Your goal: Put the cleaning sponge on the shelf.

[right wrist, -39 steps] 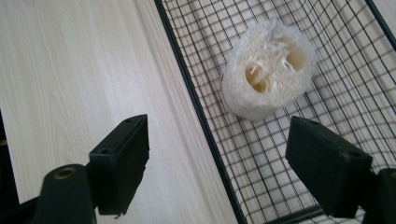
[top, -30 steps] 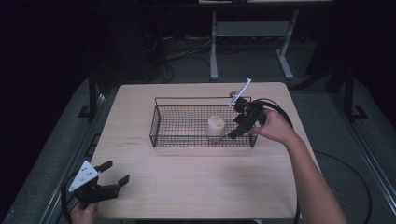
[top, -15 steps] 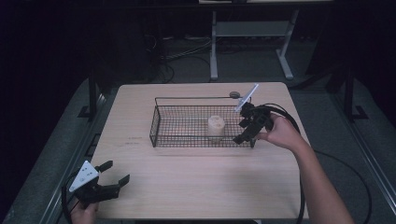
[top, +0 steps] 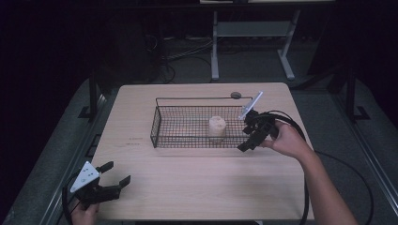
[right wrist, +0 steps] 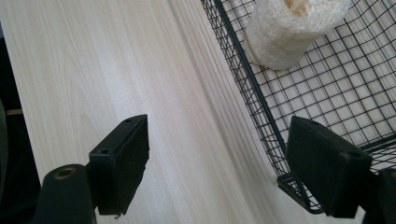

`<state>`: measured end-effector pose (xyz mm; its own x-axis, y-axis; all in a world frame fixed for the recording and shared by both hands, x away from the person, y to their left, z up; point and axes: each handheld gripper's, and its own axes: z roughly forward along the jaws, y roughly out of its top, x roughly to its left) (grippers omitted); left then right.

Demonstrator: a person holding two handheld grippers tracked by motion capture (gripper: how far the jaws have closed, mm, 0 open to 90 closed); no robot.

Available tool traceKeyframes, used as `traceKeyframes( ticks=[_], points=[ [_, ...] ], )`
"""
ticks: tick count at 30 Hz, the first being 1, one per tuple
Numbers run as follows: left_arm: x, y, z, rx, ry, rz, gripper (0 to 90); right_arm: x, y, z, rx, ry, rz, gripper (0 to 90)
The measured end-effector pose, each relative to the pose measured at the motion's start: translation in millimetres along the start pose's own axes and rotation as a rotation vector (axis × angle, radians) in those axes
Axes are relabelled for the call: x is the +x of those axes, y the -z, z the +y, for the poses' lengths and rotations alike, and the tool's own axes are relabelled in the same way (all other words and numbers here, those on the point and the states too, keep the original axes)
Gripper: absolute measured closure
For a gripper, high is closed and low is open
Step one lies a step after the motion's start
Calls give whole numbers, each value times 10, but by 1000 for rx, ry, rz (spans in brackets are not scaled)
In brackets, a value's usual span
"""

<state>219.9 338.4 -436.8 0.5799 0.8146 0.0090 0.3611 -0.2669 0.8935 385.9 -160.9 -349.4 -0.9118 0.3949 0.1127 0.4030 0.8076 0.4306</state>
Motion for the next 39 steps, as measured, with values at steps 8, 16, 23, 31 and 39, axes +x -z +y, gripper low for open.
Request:
traceKeyframes(
  ticks=[8,16,23,31,39],
  points=[
    [-2,-3,-1,1,0,1,139,38,-19,-89,-5,-5,3,207],
    [-4,-2,-1,3,-2,1,139,60,-29,-155,-14,-8,5,205],
    [-7,-5,-1,5,-3,0,140,84,-59,-225,-8,-14,9,204],
    [-8,-6,-1,6,-6,0,139,109,-73,-307,-13,-22,11,204],
    [-11,-7,-1,6,-6,1,139,135,-91,-405,-21,-27,13,204]
  ],
)
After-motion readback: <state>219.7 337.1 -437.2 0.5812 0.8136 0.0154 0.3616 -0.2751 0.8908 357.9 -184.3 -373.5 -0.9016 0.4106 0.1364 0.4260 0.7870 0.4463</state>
